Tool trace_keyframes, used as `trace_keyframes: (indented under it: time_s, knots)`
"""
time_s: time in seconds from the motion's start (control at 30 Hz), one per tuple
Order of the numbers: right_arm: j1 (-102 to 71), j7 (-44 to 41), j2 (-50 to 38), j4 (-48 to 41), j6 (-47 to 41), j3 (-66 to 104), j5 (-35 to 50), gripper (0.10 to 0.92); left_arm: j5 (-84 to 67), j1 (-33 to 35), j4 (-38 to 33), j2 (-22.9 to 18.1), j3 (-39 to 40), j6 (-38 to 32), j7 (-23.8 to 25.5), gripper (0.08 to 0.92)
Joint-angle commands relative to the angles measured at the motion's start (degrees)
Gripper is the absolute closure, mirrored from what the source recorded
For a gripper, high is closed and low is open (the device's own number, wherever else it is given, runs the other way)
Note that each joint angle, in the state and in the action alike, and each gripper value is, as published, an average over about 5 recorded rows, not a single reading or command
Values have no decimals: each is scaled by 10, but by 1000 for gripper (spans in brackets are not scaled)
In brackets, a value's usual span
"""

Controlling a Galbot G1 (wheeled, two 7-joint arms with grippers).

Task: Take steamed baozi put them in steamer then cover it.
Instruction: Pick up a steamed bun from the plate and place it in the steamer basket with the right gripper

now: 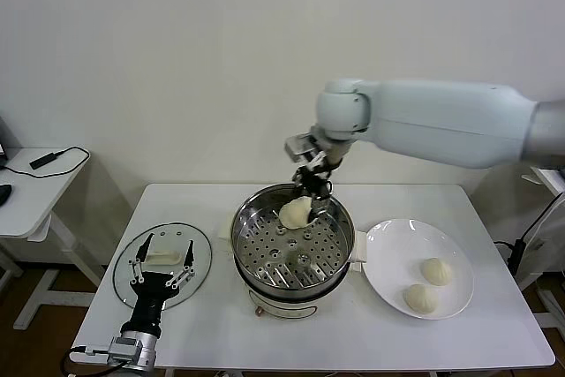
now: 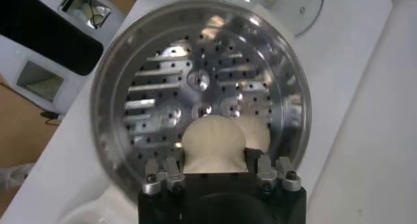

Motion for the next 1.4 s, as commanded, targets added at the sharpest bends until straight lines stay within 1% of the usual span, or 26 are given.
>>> trace_keyframes:
  time_s: [0.03,0.47,0.87,0.97,1.17,1.27,1.4]
  knots:
    - [-40,72,76,-14,-39,-16,31,391,-1,-4,4,0,-1,1,0,177]
    - [-69,98,92,-29,-48,-18,41,389,-2,-3,10,1,-2,-3,0,177]
    - [-79,96,101,-37,-47,-14,41,381,-10,-3,6,0,-2,1,0,177]
    - [-83,98,100,-37,-46,-13,38,345,-11,-2,4,0,-4,1,0,177]
    - [-87,108,87,-27,-47,0,37,222,-12,-1,3,-1,-5,1,0,177]
    - [-82,108,60,-5,-46,22,31,205,-12,-1,3,-2,-5,2,-1,177]
    - [-51,77,-21,49,-36,57,4,203,-12,0,-1,-3,-4,3,-1,177]
